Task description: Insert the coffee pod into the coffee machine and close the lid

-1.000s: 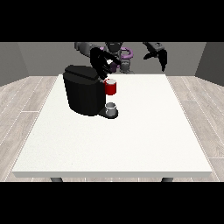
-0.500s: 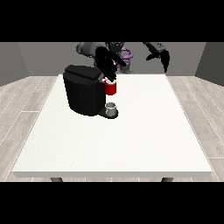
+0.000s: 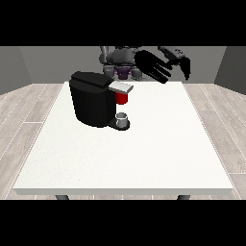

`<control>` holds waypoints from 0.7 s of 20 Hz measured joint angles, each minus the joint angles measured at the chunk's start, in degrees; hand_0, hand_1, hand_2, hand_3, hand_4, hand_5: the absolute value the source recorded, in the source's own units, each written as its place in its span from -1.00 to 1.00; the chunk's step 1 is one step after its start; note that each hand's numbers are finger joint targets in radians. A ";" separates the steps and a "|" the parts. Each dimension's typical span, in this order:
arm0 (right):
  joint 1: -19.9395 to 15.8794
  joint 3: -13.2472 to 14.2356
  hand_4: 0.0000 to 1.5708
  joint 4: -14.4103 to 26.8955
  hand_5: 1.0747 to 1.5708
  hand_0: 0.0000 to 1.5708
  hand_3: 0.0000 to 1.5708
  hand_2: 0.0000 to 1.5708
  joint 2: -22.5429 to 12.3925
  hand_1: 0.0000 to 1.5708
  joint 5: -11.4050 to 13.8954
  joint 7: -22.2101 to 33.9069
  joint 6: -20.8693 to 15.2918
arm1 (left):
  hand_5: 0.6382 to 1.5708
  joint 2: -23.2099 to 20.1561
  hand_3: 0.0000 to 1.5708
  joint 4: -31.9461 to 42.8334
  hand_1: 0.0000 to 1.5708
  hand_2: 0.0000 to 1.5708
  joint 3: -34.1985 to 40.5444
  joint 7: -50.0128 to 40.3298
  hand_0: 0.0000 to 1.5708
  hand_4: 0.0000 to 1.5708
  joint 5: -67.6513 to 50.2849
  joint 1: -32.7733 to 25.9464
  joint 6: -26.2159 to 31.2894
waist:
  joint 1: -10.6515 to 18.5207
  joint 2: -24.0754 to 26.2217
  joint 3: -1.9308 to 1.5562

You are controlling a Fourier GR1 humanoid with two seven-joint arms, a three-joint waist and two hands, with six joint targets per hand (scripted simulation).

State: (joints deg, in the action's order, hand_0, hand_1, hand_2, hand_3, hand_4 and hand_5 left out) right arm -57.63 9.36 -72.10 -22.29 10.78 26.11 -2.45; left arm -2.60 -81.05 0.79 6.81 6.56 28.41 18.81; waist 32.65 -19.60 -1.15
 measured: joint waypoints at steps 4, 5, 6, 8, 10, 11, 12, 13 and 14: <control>-4.01 -1.19 -0.87 1.49 1.00 -1.00 -1.00 -1.00 2.36 -1.00 -0.43 -4.52 -0.20 | 1.00 -0.01 -1.00 -0.62 -1.00 -1.00 -0.26 -1.26 -1.00 -0.62 -0.38 1.89 0.52 | 1.39 -1.63 0.75; -4.70 -1.11 -1.00 2.10 1.00 -1.00 -1.00 -1.00 2.64 -1.00 -0.78 -6.15 -0.05 | 1.00 0.04 -1.00 -0.99 -1.00 -1.00 -0.20 -1.52 -1.00 -0.59 -0.34 2.11 0.25 | 1.16 -2.02 0.84; -4.90 -1.35 -1.00 2.66 1.00 -1.00 -1.00 -1.00 3.23 -1.00 -0.84 -7.25 -0.10 | 1.00 -0.48 -1.00 -1.04 -1.00 -1.00 0.34 -1.81 -1.00 -0.56 -0.84 2.09 0.67 | 0.89 -1.91 0.91; -6.21 -1.36 -1.00 3.99 1.00 -1.00 -1.00 -1.00 3.85 -1.00 -1.27 -9.82 0.15 | 1.00 -0.54 -1.00 -1.55 -1.00 -1.00 0.39 -2.12 -1.00 -0.57 -0.89 2.29 0.58 | 0.50 -2.45 1.00; -6.80 -2.54 -1.00 4.83 1.00 -1.00 -1.00 -1.00 5.95 -1.00 -0.88 -10.95 -0.57 | 1.00 -0.55 -1.00 -1.40 -1.00 -1.00 0.33 -2.29 -1.00 -0.58 -0.99 1.96 0.73 | -0.11 -1.65 1.07; -6.86 -3.03 -1.00 4.99 1.00 -1.00 -1.00 -1.00 6.69 -1.00 -1.09 -11.78 -0.19 | 1.00 -0.98 -1.00 -1.18 -1.00 -1.00 0.89 -2.40 -1.00 -0.68 -1.28 1.69 0.85 | -0.83 -1.13 1.10; -5.91 -3.60 -1.00 4.86 1.00 -1.00 -1.00 -1.00 7.70 -1.00 -1.20 -13.30 -0.15 | 1.00 -1.09 -1.00 -1.31 -1.00 -1.00 1.07 -2.19 -1.00 -0.67 -1.37 0.71 0.83 | -1.59 -0.34 1.12; -5.70 -4.07 -0.78 5.09 1.00 -1.00 -1.00 -1.00 8.58 -1.00 -1.22 -14.67 -0.18 | 1.00 -0.66 -1.00 -1.53 -1.00 -1.00 0.72 -2.24 -1.00 -0.69 -1.00 0.14 0.33 | -2.22 0.02 1.12; -4.97 -5.27 -0.72 4.58 1.00 -1.00 -1.00 -1.00 10.33 -1.00 -0.89 -15.43 -0.67 | 1.00 -0.88 -1.00 -0.96 -1.00 -1.00 1.12 -1.79 -1.00 -0.66 -0.99 -0.61 0.22 | -3.19 0.88 1.12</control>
State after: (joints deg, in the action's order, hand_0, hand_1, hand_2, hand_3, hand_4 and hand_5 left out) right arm -62.60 4.08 -67.52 -11.96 9.88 10.67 -3.12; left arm -3.48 -82.02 1.91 5.02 5.57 27.81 19.03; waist 29.46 -18.72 -0.03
